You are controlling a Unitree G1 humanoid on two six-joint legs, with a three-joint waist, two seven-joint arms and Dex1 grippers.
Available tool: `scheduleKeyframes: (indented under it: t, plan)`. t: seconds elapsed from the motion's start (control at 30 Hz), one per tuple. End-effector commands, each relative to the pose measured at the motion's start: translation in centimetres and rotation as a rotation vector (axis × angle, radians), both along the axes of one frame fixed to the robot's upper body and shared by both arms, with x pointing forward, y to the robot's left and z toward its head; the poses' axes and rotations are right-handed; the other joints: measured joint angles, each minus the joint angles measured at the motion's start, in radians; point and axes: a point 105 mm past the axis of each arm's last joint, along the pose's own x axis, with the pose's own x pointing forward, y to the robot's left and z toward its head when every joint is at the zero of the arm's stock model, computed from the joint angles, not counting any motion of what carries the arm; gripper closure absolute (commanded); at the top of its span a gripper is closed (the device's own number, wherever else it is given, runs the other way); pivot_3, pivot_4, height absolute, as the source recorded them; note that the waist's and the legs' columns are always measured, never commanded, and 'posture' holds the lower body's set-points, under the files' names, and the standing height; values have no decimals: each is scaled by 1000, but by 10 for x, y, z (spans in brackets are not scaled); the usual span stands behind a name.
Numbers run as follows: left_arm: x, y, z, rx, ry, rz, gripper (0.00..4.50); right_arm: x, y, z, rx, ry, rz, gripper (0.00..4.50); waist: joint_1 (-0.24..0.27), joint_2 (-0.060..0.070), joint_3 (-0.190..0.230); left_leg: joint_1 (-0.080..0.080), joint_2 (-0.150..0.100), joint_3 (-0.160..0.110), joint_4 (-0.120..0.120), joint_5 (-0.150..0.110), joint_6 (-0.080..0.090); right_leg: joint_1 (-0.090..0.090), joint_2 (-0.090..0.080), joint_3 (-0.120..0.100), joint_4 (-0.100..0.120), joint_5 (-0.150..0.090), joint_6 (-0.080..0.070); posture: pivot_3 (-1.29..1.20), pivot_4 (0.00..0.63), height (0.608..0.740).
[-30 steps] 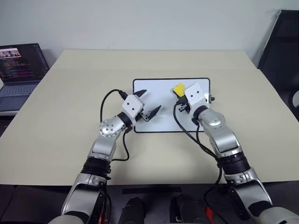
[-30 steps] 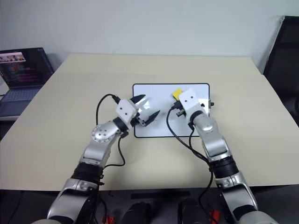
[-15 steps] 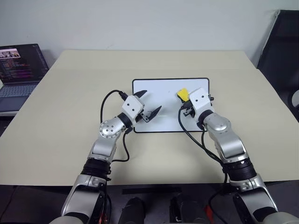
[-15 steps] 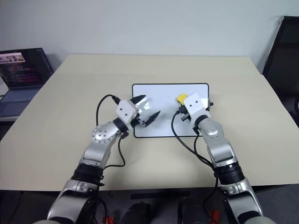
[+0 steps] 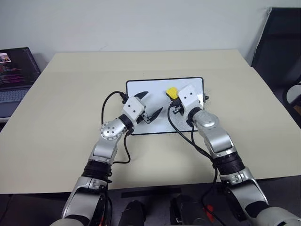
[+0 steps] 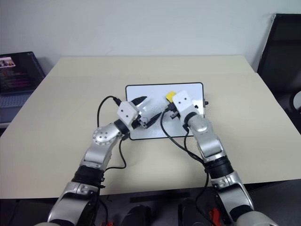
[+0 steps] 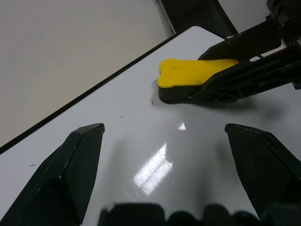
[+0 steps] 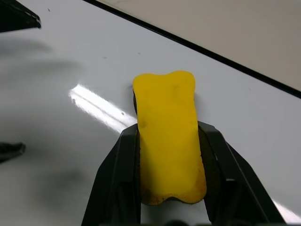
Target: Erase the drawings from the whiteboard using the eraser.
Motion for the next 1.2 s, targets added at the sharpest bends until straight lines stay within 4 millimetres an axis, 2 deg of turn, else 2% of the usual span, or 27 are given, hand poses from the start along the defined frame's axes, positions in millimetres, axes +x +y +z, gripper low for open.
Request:
scheduleKeyframes:
  t: [0.03,0.13,0.23,0.43,0.53,0.67,0.77,0.93,1.2]
  plan:
    - [-3,1,17,-20,-58,-3,0,-2,16,10,5,-39,45,3268,0,0,0,0,0,0,0,0,0,0,0,0,0,0,0,0,150,740]
    - [-4,4,16,-16,-55,3,0,-4,23,10,11,-40,70,3268,1,0,0,-1,0,0,-1,0,0,0,0,0,-1,0,0,0,150,740]
    - [-4,7,16,-13,-54,13,0,-7,20,6,4,-31,74,3268,2,0,0,-1,0,0,-1,0,0,-1,0,0,-1,0,0,0,150,740]
    - [-7,12,14,-10,-48,27,0,-11,-19,-11,-43,4,12,3268,11,0,0,-2,0,-1,-1,0,0,-1,-1,0,-1,0,0,0,150,740]
    - [-12,16,14,-18,-41,33,0,-14,-33,-7,-15,-10,-7,3268,18,0,0,-2,0,-1,0,0,0,-1,-1,0,-1,0,0,0,150,740]
    - [-22,14,10,-65,-12,19,0,-21,-37,0,26,-34,18,3268,25,0,0,-2,0,0,0,0,0,-1,-1,0,-1,0,0,0,150,740]
    - [-34,8,0,-60,14,-10,0,-26,-39,-2,61,-14,37,3268,25,0,0,-2,0,0,-1,0,0,-1,-1,0,-2,0,0,0,150,740]
    - [-52,10,-10,-123,65,11,0,-40,-39,0,76,-35,87,3268,24,0,0,-2,1,0,-1,0,0,-1,-1,0,-2,0,0,0,150,740]
    - [-71,20,-26,-143,133,80,0,-40,-48,-1,80,-34,63,3268,25,0,0,-1,1,0,-1,0,0,-1,-1,0,-1,-1,0,0,150,740]
